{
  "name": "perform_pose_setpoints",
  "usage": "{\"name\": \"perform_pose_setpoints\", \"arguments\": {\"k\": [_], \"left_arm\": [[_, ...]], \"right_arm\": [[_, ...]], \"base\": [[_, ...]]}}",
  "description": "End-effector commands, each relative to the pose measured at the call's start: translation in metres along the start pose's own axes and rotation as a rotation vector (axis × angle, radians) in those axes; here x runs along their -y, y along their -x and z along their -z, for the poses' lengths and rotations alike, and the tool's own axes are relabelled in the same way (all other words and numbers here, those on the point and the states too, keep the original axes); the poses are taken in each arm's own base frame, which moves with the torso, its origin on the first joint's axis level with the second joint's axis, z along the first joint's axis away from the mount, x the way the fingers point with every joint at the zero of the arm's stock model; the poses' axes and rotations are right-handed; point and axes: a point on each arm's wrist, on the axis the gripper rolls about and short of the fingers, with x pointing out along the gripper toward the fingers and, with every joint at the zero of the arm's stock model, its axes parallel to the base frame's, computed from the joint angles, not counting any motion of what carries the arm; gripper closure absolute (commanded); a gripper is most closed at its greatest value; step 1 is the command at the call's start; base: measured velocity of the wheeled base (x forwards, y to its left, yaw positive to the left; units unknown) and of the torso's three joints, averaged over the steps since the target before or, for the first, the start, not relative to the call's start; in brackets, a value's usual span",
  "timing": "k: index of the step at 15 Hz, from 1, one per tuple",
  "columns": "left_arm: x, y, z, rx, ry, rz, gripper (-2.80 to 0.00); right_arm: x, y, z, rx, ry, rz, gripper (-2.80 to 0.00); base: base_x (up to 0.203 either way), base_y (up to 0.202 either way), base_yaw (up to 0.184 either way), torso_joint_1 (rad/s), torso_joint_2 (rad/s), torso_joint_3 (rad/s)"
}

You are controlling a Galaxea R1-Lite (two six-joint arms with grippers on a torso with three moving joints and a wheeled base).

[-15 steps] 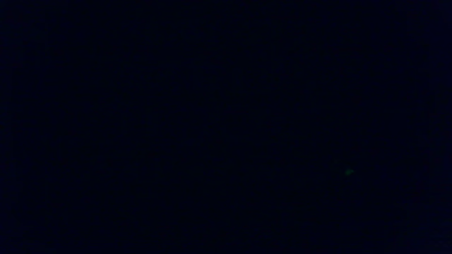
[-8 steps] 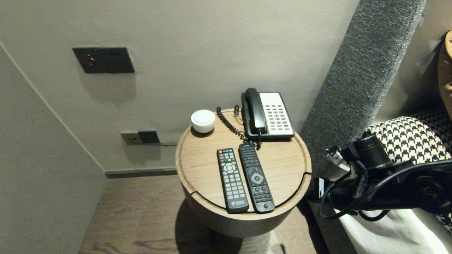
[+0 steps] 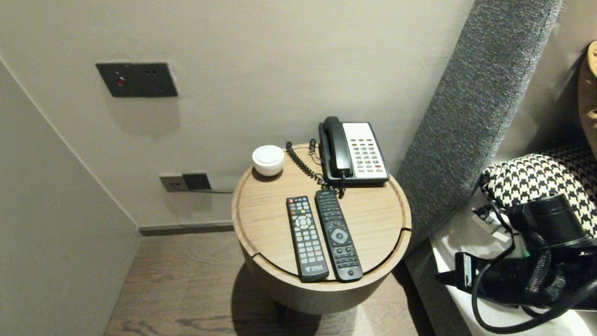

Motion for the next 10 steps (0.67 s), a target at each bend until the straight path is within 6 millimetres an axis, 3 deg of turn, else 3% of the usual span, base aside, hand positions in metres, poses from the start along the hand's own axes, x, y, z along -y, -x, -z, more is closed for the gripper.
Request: {"name": "perform_pose_setpoints", "arguments": {"k": [1, 5, 10], "left_arm": [[0.0, 0.0, 0.0, 0.002, -0.001, 0.0, 0.0], [0.0, 0.0, 0.0, 0.003, -0.001, -0.001, 0.0], [0.0, 0.0, 0.0, 0.004, -0.001, 0.0, 0.0]], "right_arm": [[-0.002, 0.033, 0.006, 0.082, 0.033, -0.037, 0.0], [0.006, 0.085, 0.04, 0.156, 0.183, -0.048, 0.0], [0.028, 0.118, 0.089, 0.303, 0.304, -0.018, 0.0]], "base": [[0.0, 0.0, 0.0, 0.0, 0.0, 0.0], [0.0, 0.0, 0.0, 0.0, 0.0, 0.0], [0.0, 0.0, 0.0, 0.0, 0.0, 0.0]]}}
